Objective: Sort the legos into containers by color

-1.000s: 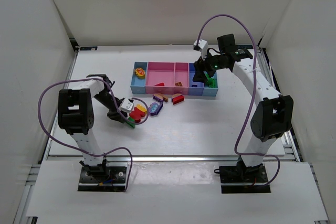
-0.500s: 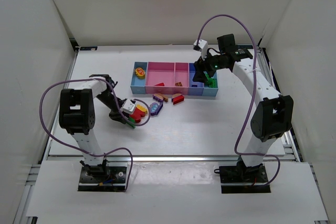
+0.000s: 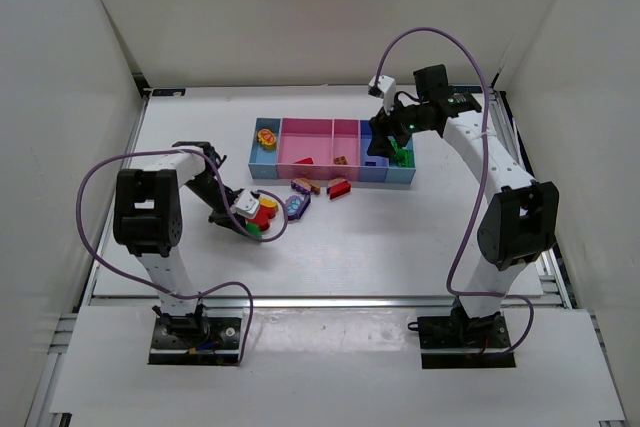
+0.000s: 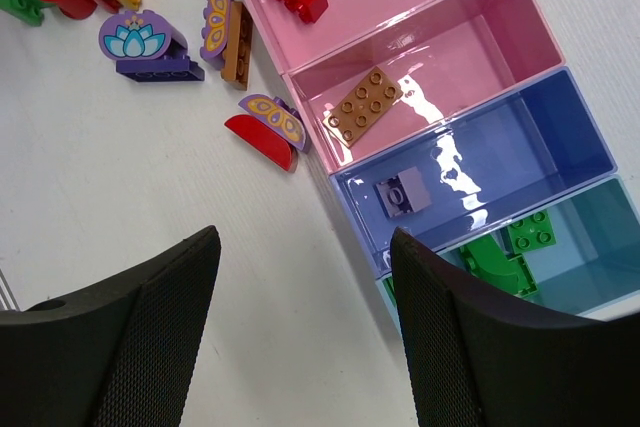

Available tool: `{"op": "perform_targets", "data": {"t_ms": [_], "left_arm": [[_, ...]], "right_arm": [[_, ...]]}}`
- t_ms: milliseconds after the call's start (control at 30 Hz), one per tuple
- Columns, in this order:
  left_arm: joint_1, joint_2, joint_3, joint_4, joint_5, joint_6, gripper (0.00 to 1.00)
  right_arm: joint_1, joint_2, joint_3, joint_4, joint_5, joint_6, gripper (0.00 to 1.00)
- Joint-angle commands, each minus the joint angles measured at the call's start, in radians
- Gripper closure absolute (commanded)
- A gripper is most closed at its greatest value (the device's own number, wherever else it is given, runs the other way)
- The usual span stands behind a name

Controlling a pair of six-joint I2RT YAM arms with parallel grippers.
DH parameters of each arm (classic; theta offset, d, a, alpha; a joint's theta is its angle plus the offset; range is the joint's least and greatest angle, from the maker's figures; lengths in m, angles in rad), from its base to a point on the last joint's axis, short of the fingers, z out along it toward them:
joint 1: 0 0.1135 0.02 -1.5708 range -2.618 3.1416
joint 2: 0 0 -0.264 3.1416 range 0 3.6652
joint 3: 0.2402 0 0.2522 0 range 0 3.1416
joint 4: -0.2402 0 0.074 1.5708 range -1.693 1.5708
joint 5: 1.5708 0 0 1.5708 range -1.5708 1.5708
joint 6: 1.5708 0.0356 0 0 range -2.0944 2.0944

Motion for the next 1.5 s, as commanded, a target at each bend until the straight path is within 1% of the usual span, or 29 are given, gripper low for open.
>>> {"op": "perform_targets", "data": {"t_ms": [0,33,133,300,433,467,500,567,700,733,767,833,867,900,1000,1067,1133,1167,1200,1233,1300,1467], "left_arm": [[-0.008,0.006,0.018,-0.01,0.01,0.035,0.8],[-0.008,0.007,0.018,-0.01,0.01,0.035,0.85],[-0.008,0.001,0.019,-0.007,0.018,0.029,0.89],[0.013,-0.065,0.011,-0.004,0.044,0.041,0.89],[0.03,-0.161,0.012,0.024,0.099,0.021,0.89],[0.052,-0.186,0.005,0.039,0.112,0.017,0.89],[0.053,-0.213,-0.004,0.083,0.122,-0.012,0.89],[0.053,-0.284,-0.028,0.11,0.151,-0.026,0.89],[0.05,-0.42,-0.08,0.174,0.198,-0.058,0.89],[0.05,-0.449,-0.102,0.19,0.207,-0.06,0.89],[0.046,-0.48,-0.148,0.232,0.219,-0.061,0.89],[0.046,-0.594,-0.208,0.294,0.237,-0.08,0.9],[0.046,-0.633,-0.272,0.361,0.25,-0.09,0.9],[0.002,-0.711,-0.3,0.393,0.256,-0.1,0.9],[-0.019,-0.824,-0.377,0.441,0.283,-0.106,0.9],[-0.036,-0.884,-0.403,0.441,0.296,-0.106,0.9],[-0.046,-0.914,-0.418,0.441,0.308,-0.092,0.9],[-0.046,-0.939,-0.421,0.441,0.314,-0.085,0.9],[-0.048,-0.95,-0.424,0.441,0.329,-0.083,0.9],[-0.048,-0.954,-0.424,0.441,0.333,-0.081,0.9],[-0.05,-0.967,-0.426,0.444,0.34,-0.055,0.9],[-0.057,-0.953,-0.424,0.441,0.379,0.038,0.9]], "right_arm": [[-0.003,-0.005,0.018,-0.009,-0.004,-0.005,0.28],[-0.001,-0.005,0.018,-0.009,-0.003,-0.007,0.28],[-0.001,-0.008,0.017,-0.009,-0.003,-0.004,0.28],[-0.003,0.0,0.035,-0.009,-0.036,0.022,0.28],[-0.001,0.003,0.051,0.027,-0.125,0.157,0.28],[-0.001,0.003,0.048,0.04,-0.145,0.236,0.28],[-0.001,0.001,0.043,0.067,-0.162,0.276,0.28],[0.002,-0.007,0.022,0.092,-0.208,0.384,0.28],[0.014,-0.027,-0.029,0.176,-0.246,0.524,0.28],[0.016,-0.028,-0.037,0.19,-0.256,0.553,0.28],[0.017,-0.03,-0.041,0.217,-0.274,0.617,0.28],[0.034,-0.025,-0.037,0.239,-0.283,0.652,0.27],[0.042,-0.019,-0.031,0.254,-0.288,0.665,0.27],[0.048,-0.013,-0.025,0.258,-0.286,0.668,0.26],[0.072,0.01,0.0,0.258,-0.314,0.654,0.24],[0.091,0.022,0.015,0.267,-0.352,0.657,0.22],[0.109,0.038,0.051,0.236,-0.378,0.615,0.2],[0.138,0.044,0.064,0.215,-0.386,0.581,0.19],[0.149,0.056,0.096,0.187,-0.394,0.491,0.19],[0.164,0.059,0.112,0.138,-0.392,0.452,0.18],[0.198,0.065,0.144,0.098,-0.398,0.369,0.16],[0.238,0.088,0.184,0.025,-0.446,0.311,0.15]]}}
